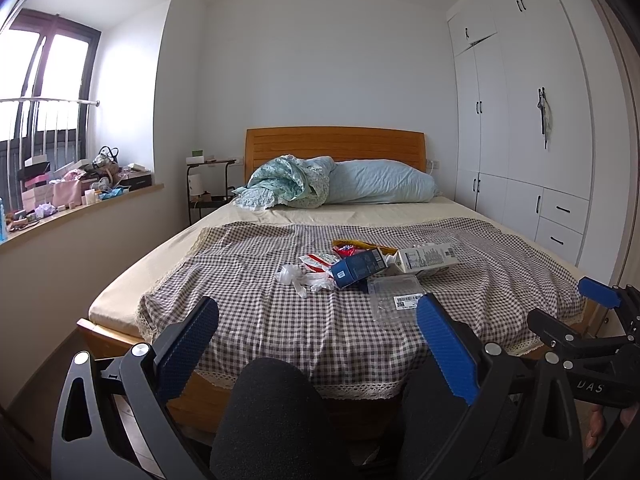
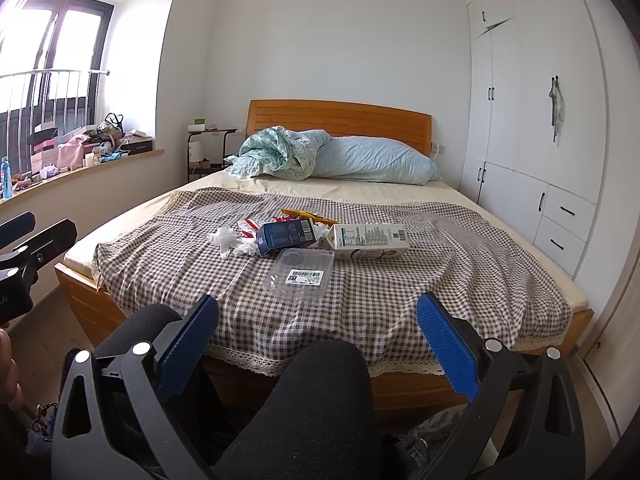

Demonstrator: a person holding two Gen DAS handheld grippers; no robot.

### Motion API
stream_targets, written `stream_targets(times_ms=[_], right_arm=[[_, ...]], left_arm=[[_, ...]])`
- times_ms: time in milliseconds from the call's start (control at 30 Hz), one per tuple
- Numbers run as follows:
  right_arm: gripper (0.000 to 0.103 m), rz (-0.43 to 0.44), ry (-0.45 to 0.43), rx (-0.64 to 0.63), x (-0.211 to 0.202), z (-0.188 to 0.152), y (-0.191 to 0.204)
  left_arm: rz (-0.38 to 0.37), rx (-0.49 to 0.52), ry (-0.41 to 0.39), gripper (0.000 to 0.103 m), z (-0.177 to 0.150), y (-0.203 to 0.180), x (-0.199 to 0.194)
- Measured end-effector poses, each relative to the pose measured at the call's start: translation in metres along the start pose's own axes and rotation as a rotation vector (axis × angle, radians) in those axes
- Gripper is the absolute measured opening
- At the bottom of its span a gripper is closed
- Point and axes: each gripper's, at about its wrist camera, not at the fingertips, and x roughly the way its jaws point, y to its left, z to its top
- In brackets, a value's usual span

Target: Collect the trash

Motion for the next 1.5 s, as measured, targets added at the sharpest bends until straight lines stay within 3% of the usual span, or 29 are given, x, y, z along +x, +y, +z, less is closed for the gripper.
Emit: stream_targets(times_ms=[667,1200,1400,1500], right_arm=[[0.095,0.007,0.019,0.001,0.002,-0.004,-0.004],[0.095,-0.038,0.034,0.02,0.016,-0.012,-0.022],[0.095,0.0,0.04,0.061,0.028,-0.01,-0.032],[0.095,0.082,0.072,0.136,0.047,-0.01,-0.041]], left_arm=[[-0.007,0.014,0.011,0.096,0.0,-0.002,0.001],[0.004,-0.017,0.09,0.096,-0.013,0.008,0.028],[0.002,-0.004,0.076,0.096,-0.007,0.007,0.044],[0.001,0.021,0.071,0.096,-0.005,0.005,0.058]])
